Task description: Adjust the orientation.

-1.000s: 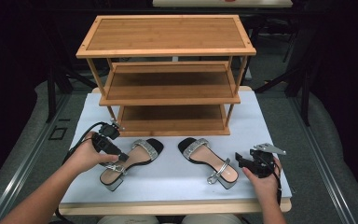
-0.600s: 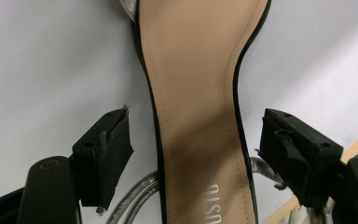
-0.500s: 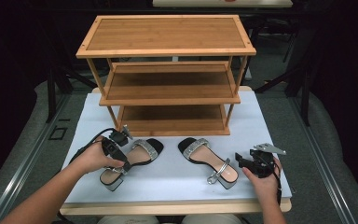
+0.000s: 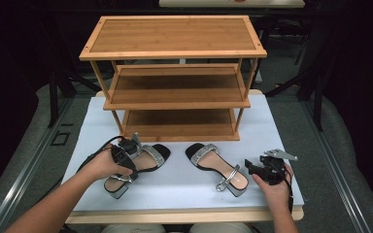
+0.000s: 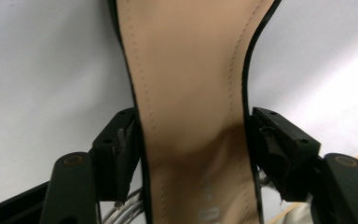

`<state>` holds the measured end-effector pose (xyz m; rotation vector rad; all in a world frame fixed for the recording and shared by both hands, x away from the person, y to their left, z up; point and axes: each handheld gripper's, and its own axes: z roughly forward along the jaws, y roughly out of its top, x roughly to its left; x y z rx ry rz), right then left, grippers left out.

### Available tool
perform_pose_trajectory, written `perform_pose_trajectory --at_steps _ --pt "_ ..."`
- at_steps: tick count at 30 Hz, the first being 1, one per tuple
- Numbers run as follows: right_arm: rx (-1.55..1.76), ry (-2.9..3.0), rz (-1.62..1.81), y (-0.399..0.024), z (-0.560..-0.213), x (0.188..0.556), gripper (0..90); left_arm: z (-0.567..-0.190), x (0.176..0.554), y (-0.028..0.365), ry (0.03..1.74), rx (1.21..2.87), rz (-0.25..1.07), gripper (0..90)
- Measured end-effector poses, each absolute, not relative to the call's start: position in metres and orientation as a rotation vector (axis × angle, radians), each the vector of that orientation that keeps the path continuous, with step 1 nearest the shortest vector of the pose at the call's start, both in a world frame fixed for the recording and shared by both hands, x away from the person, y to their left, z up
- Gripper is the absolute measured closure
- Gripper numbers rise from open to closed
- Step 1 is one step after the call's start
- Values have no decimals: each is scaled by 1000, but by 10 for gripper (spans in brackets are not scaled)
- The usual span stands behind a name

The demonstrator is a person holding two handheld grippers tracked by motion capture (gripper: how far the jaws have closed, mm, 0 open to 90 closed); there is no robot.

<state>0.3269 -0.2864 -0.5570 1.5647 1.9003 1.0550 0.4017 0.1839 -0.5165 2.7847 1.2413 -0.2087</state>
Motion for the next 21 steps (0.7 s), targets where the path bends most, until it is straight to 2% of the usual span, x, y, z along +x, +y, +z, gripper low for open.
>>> perform_pose_trajectory --at_steps 5,21 --pt "1565 1905 1059 -287 -557 327 327 -520 401 182 1251 2801 -198 394" --pt "1562 1908 1057 -286 -558 327 328 -518 402 183 1296 2779 -184 420"
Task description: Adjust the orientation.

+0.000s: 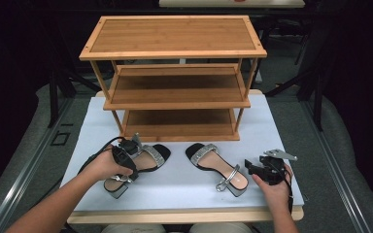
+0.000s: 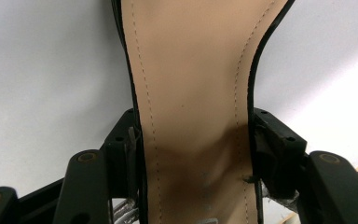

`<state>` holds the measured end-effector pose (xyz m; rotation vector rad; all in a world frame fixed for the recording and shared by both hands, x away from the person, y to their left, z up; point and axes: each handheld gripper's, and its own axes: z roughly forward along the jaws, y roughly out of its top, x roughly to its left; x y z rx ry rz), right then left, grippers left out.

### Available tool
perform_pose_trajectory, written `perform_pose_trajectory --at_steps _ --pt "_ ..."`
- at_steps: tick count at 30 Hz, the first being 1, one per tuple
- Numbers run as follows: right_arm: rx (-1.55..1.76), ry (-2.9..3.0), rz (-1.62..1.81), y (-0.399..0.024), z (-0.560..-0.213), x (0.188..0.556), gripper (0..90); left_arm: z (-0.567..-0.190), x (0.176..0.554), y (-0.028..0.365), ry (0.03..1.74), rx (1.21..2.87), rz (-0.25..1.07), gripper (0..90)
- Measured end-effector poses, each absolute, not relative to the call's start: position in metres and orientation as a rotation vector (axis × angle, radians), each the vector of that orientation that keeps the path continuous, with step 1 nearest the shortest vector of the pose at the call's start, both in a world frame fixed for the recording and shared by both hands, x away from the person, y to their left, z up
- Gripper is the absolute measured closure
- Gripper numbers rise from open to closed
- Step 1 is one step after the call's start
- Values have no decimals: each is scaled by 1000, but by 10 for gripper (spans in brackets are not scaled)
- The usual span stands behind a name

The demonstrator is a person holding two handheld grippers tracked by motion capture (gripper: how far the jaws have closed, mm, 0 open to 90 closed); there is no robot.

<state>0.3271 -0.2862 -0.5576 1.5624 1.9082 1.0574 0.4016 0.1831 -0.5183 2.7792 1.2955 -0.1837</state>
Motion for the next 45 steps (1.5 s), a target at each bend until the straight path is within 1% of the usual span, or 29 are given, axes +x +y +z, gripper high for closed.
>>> perform_pose_trajectory --at_steps 13,18,29,38,45 --pt "1563 1904 1063 -286 -558 327 327 -508 400 184 1304 2733 -155 428" --pt "1569 1907 1058 -286 -558 327 328 -494 401 187 1303 2727 -116 433" --pt "1575 1901 1067 -287 -558 327 328 -472 405 194 1306 2695 -86 437" --pt "1580 1899 1070 -287 -559 328 329 -457 417 194 1331 2643 -54 438" --pt "1580 1898 1071 -287 -559 328 329 -459 431 186 1353 2624 -48 438"
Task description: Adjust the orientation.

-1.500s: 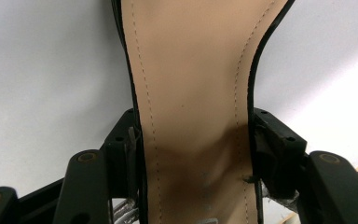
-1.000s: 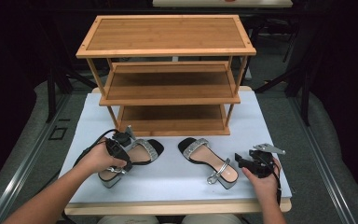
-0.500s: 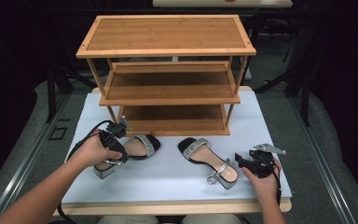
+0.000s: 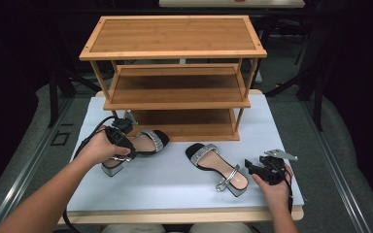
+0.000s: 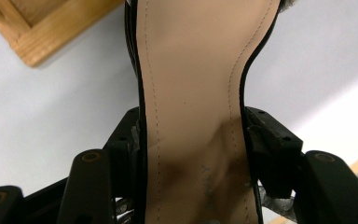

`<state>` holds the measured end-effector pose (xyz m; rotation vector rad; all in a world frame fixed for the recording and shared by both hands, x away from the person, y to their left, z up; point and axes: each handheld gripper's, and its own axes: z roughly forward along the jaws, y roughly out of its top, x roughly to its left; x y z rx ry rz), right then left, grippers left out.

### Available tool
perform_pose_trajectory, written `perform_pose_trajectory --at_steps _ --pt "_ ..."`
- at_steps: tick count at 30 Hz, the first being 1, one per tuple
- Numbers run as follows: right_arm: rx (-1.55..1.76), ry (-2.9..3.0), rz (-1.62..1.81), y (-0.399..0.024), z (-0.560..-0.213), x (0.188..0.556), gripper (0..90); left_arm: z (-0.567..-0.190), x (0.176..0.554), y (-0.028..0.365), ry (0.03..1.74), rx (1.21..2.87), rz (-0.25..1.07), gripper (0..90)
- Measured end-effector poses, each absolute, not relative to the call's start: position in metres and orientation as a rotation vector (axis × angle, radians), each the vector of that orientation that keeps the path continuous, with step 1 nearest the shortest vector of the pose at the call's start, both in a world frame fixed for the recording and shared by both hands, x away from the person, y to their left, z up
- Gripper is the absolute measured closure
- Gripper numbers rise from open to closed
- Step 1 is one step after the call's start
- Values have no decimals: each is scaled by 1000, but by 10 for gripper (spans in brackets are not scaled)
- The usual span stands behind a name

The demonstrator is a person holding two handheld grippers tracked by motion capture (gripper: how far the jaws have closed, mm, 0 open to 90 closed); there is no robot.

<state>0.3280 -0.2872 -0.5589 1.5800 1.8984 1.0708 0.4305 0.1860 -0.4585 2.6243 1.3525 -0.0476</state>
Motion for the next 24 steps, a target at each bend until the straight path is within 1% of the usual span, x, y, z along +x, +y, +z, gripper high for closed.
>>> perform_pose_trajectory --at_steps 6,11,12,13,17,24 --pt "1584 1896 1071 -289 -558 328 329 -465 443 175 1386 2595 -46 438" --pt "1583 1896 1074 -289 -559 328 329 -473 451 168 1435 2575 -13 438" --pt "1583 1896 1075 -289 -559 328 329 -476 452 166 1465 2546 -12 439" --pt "1583 1896 1074 -289 -559 328 329 -477 454 166 1452 2549 -7 439" --pt "1582 1896 1076 -290 -559 328 329 -484 456 163 1481 2507 14 439" --pt "1581 1897 1076 -290 -559 328 329 -495 458 161 1524 2439 0 439"
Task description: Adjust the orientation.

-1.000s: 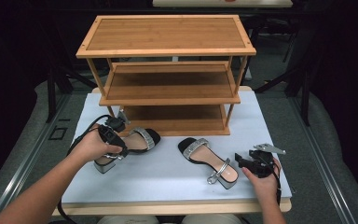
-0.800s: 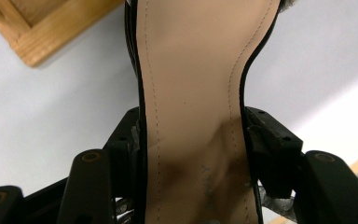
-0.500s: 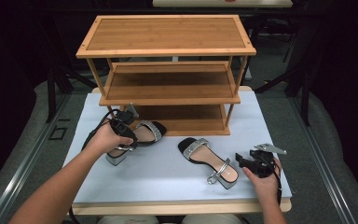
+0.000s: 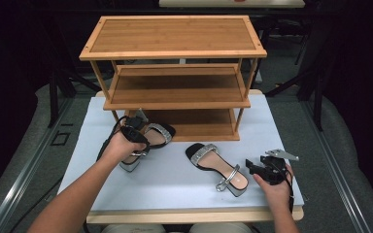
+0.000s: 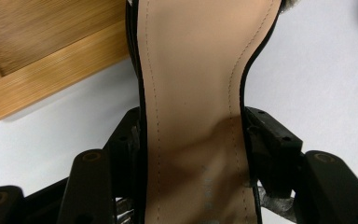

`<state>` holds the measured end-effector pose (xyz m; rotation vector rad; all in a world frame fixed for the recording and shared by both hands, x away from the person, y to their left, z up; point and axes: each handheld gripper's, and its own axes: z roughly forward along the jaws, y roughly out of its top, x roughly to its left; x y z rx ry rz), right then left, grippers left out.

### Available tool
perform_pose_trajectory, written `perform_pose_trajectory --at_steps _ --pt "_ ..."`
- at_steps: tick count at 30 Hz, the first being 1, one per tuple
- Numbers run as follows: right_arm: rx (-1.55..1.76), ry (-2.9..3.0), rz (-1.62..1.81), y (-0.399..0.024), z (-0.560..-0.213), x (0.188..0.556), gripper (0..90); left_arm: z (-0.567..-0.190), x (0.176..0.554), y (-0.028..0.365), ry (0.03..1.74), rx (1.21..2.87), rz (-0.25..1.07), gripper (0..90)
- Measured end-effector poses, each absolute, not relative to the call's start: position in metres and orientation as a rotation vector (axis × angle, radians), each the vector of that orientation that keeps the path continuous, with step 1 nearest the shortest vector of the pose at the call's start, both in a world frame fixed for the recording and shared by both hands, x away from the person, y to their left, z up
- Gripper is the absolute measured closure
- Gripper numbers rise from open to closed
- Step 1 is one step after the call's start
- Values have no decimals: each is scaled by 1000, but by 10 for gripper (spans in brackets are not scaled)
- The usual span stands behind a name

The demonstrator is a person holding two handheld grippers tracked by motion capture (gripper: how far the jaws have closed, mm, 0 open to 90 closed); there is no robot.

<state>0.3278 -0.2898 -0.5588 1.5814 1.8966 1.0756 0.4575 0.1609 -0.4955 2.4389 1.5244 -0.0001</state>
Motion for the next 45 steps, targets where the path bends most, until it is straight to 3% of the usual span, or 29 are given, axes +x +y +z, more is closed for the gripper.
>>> perform_pose_trajectory --at_steps 15,23,36,45 --pt "1580 1900 1066 -289 -560 328 329 -513 453 161 1577 2375 -16 431" --pt "1577 1905 1072 -289 -559 328 329 -489 443 162 1469 2419 87 352" --pt "1579 1897 1071 -288 -559 328 329 -430 402 210 1291 2280 91 353" --pt "1580 1893 1079 -287 -558 328 329 -434 366 247 1223 2237 134 360"
